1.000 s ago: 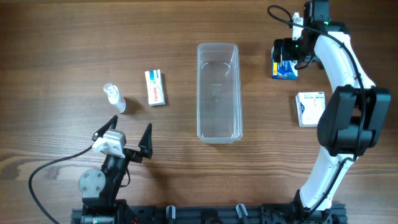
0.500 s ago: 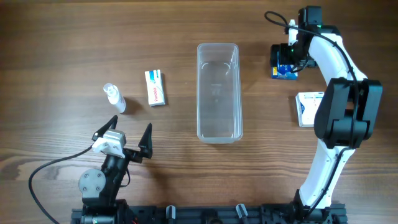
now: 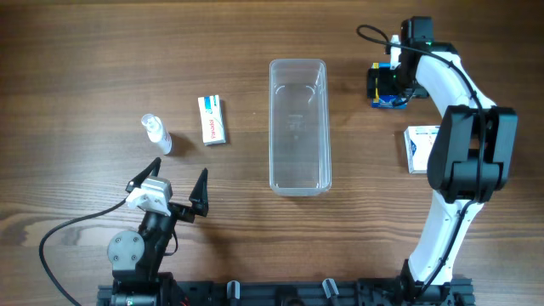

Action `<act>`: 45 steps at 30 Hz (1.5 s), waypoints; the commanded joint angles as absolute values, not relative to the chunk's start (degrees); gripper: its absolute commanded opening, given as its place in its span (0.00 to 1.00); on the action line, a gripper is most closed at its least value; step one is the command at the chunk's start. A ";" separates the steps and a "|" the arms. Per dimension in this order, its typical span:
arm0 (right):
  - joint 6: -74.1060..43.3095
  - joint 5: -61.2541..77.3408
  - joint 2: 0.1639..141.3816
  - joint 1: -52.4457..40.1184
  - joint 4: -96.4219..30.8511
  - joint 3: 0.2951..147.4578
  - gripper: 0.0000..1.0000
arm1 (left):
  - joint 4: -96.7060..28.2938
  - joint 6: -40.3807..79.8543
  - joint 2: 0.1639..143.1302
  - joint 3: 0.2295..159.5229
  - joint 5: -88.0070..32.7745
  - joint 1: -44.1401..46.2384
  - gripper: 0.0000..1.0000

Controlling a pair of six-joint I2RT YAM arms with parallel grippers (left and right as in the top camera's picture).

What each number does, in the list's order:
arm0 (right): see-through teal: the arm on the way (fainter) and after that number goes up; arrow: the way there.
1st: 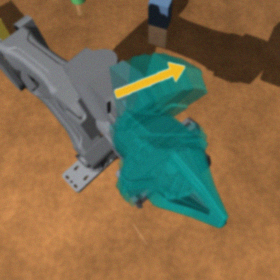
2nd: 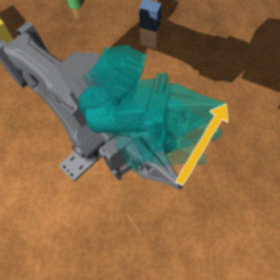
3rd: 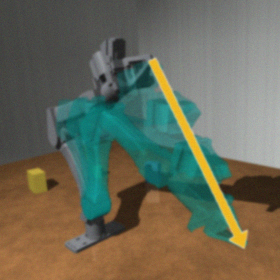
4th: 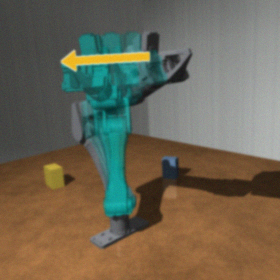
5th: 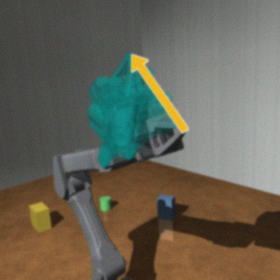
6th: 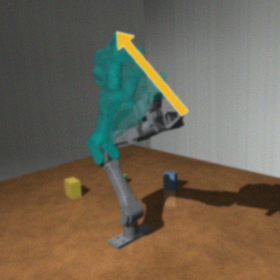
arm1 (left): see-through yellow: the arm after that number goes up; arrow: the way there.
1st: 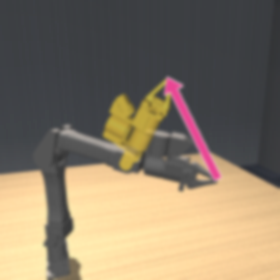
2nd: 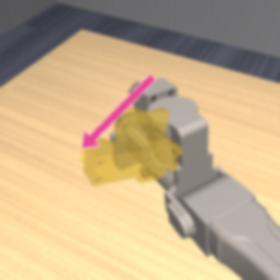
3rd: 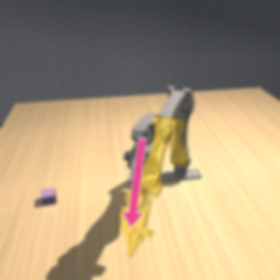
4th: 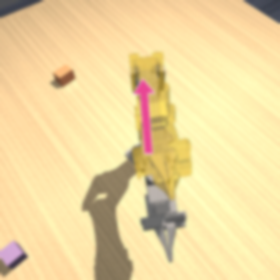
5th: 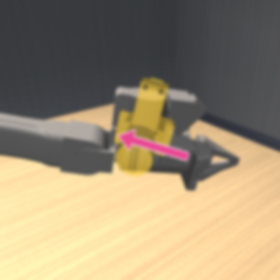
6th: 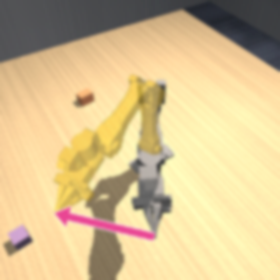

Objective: Pack container
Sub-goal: 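Carry the VapoDrops box left and drop it into the clear container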

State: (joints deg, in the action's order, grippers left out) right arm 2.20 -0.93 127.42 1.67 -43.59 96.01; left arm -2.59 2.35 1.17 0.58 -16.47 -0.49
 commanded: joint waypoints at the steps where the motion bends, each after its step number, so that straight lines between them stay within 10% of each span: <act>1: 1.34 -2.59 128.77 -0.43 -42.87 95.66 1.00 | -2.76 1.52 0.82 0.32 -17.34 -0.86 1.00; 32: -7.62 7.81 108.57 -1.69 -53.21 95.77 0.73 | -2.76 1.52 0.82 0.32 -17.34 -0.86 1.00; 45: -25.26 -0.25 103.28 -28.23 -56.97 95.74 0.77 | -2.76 1.52 0.82 0.32 -17.34 -0.86 1.00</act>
